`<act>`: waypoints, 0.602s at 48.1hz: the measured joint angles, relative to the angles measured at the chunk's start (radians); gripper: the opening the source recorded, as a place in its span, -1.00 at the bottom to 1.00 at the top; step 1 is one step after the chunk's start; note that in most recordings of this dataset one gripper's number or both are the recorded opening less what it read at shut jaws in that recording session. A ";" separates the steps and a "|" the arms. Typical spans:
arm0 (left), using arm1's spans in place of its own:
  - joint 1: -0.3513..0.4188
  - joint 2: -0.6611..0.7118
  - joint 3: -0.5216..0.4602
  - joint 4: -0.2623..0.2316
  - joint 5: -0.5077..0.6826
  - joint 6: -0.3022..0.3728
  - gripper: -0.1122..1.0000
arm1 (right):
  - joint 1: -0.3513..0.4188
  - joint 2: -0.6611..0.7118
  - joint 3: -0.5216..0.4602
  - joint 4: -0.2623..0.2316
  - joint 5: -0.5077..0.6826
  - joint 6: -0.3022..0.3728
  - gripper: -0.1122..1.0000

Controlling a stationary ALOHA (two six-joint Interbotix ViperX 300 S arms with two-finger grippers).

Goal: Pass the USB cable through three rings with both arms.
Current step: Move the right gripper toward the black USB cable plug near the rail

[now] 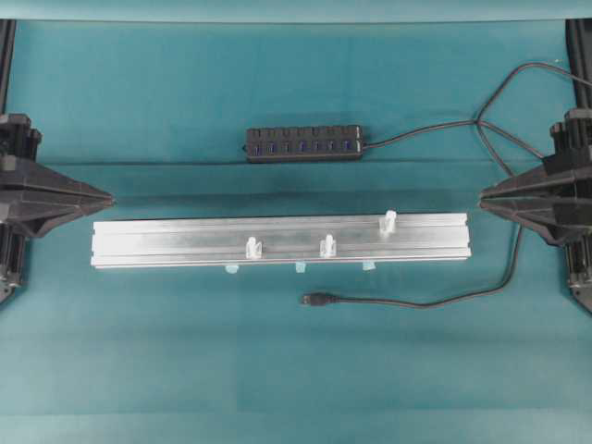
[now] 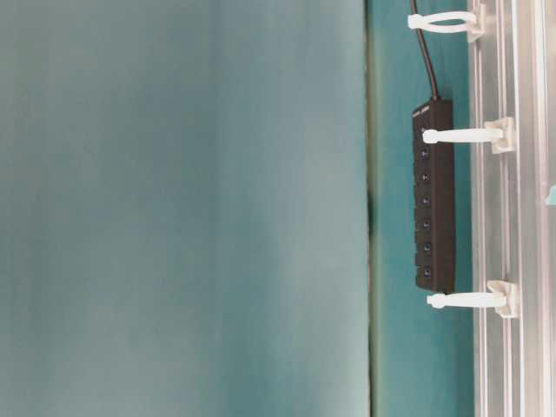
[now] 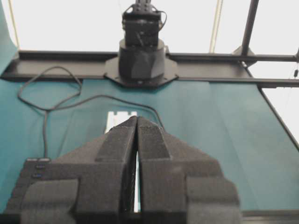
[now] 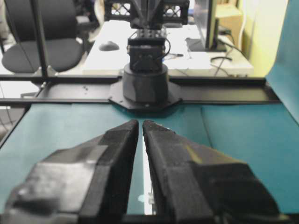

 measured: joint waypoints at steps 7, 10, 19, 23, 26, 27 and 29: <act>0.005 0.018 -0.064 0.005 0.051 -0.078 -0.76 | -0.003 0.011 0.000 0.041 0.049 0.028 -0.88; 0.009 0.028 -0.083 0.006 0.087 -0.103 -0.76 | -0.003 0.020 -0.002 0.061 0.110 0.069 -0.94; 0.006 0.048 -0.118 0.008 0.169 -0.106 -0.76 | -0.003 0.035 -0.029 0.063 0.276 0.126 -0.97; 0.000 0.061 -0.140 0.009 0.193 -0.107 -0.76 | -0.003 0.043 -0.051 0.064 0.348 0.130 -0.97; -0.006 0.074 -0.149 0.008 0.209 -0.107 -0.76 | -0.003 0.055 -0.071 0.063 0.402 0.132 -0.97; -0.006 0.078 -0.152 0.009 0.213 -0.107 -0.76 | -0.003 0.060 -0.077 0.064 0.422 0.132 -0.97; -0.008 0.086 -0.158 0.009 0.221 -0.104 -0.76 | -0.003 0.074 -0.094 0.063 0.454 0.132 -0.97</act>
